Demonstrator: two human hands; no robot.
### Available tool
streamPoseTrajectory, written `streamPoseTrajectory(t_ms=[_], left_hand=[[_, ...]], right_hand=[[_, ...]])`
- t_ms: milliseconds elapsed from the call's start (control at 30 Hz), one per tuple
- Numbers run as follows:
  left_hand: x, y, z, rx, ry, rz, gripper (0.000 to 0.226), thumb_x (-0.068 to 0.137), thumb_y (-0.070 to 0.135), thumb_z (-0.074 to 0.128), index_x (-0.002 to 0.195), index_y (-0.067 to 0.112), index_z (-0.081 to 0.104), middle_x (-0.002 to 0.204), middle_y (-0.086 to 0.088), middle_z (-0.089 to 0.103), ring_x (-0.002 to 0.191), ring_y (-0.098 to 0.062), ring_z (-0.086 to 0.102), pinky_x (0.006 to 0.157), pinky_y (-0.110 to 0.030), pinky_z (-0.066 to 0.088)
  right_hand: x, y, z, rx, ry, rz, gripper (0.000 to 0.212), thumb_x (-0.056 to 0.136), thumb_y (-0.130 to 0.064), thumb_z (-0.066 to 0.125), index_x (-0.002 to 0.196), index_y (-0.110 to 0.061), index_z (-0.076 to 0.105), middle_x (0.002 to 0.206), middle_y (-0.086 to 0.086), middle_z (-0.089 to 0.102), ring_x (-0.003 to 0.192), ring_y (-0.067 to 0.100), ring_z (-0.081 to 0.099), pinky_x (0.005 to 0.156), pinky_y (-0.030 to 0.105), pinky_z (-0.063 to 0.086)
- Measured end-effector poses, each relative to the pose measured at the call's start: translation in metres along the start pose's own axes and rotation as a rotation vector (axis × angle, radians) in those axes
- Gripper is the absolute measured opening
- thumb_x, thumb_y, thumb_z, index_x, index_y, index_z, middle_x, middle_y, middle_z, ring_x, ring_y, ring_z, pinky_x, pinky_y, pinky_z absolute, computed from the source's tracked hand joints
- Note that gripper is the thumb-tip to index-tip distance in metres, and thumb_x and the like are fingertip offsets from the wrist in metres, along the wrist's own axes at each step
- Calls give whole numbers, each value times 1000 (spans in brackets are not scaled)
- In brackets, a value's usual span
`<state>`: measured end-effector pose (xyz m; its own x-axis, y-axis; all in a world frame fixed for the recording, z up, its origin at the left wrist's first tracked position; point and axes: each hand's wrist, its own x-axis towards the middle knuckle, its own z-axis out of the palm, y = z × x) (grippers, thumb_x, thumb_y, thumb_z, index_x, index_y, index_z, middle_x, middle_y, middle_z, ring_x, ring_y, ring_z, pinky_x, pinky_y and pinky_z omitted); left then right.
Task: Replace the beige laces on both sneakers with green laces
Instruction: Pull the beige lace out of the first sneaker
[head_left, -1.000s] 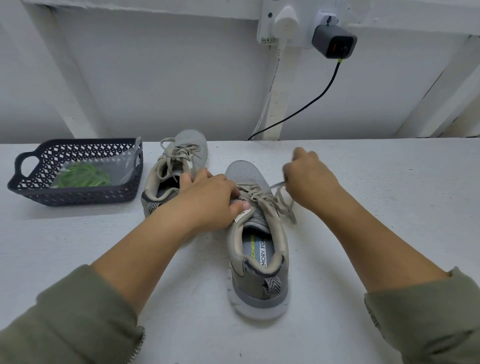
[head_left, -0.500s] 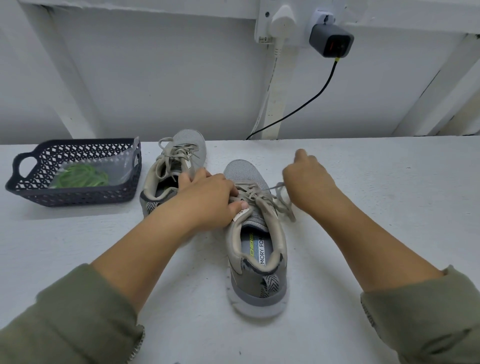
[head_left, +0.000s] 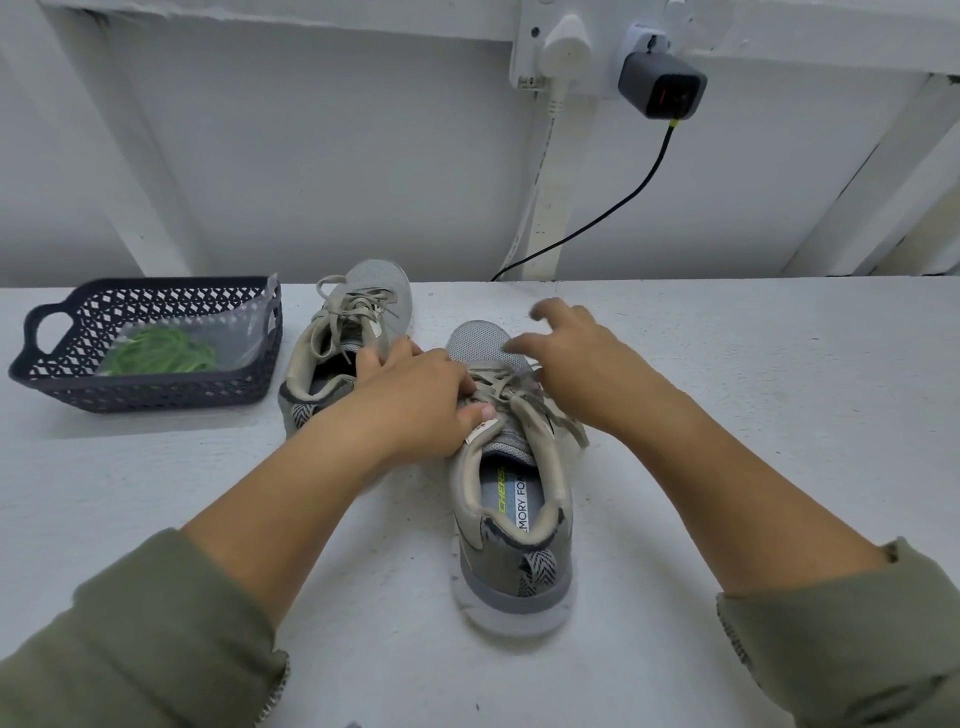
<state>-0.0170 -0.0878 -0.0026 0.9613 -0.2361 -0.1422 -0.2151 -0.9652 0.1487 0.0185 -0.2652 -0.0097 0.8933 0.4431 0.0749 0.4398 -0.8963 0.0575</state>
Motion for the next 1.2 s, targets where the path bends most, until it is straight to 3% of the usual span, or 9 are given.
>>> streamPoseTrajectory(t_ms=[67, 200, 400, 600, 733, 867, 1000, 1100, 1200], left_hand=[[0, 0, -1, 4, -4, -3, 45, 93, 60, 40, 127, 33, 54, 132, 8, 50, 132, -22, 27, 101, -45, 19], [0, 1, 0, 3, -10, -8, 46, 93, 61, 39, 128, 34, 53, 133, 8, 50, 133, -22, 27, 102, -46, 18], [-1, 0, 1, 13, -30, 2, 45, 93, 60, 42, 127, 33, 54, 133, 9, 50, 133, -21, 27, 101, -44, 19], [8, 3, 2, -52, 210, 108, 25, 98, 41, 43, 118, 36, 58, 119, 8, 57, 118, -21, 46, 98, -43, 32], [17, 0, 5, -225, 203, 207, 15, 91, 38, 60, 100, 31, 69, 104, 6, 61, 101, -20, 57, 86, -39, 48], [23, -2, 6, -138, 185, 233, 15, 96, 31, 52, 99, 18, 61, 104, 0, 58, 97, -23, 56, 78, -32, 42], [23, -5, 12, 34, 281, 67, 15, 98, 10, 39, 111, 7, 45, 114, -10, 43, 96, -33, 55, 71, -37, 35], [21, -2, 18, 282, 356, -98, 26, 94, 7, 37, 118, 4, 45, 122, -15, 45, 110, -33, 46, 86, -39, 41], [26, -5, 13, 105, 460, 143, 28, 94, 15, 49, 122, 14, 53, 124, -3, 53, 112, -27, 41, 93, -39, 41]], right_hand=[[5, -1, 2, 64, 47, -169, 23, 91, -18, 63, 113, -21, 69, 126, 10, 48, 112, 29, 47, 84, 42, 48], [7, 4, 10, 108, 92, -189, 16, 91, -18, 62, 96, -8, 73, 94, 11, 53, 90, 29, 51, 67, 42, 49], [4, 13, 9, -102, -56, 229, 19, 92, 1, 51, 107, 0, 63, 103, 12, 47, 90, 28, 51, 66, 34, 42], [1, 5, -5, -126, -15, 63, 43, 90, -2, 48, 130, -16, 50, 124, 9, 48, 109, 28, 50, 79, 36, 42], [-10, -6, -22, 140, -49, 103, 14, 90, -17, 46, 98, -17, 58, 102, 6, 56, 94, 26, 54, 68, 31, 42], [-24, -19, -30, 260, -83, 102, 34, 85, -43, 46, 66, -15, 51, 67, 2, 52, 68, 22, 53, 53, 28, 35], [-28, -32, -28, 177, -59, 43, 37, 88, -38, 47, 59, -16, 42, 60, 2, 42, 61, 23, 46, 47, 26, 25], [-31, -38, -29, 122, -56, 30, 36, 91, -38, 46, 63, -16, 42, 61, 1, 36, 64, 25, 43, 45, 25, 23], [-37, -42, -27, 98, -49, 49, 31, 90, -40, 48, 72, -16, 40, 65, 1, 35, 66, 26, 42, 50, 30, 27]])
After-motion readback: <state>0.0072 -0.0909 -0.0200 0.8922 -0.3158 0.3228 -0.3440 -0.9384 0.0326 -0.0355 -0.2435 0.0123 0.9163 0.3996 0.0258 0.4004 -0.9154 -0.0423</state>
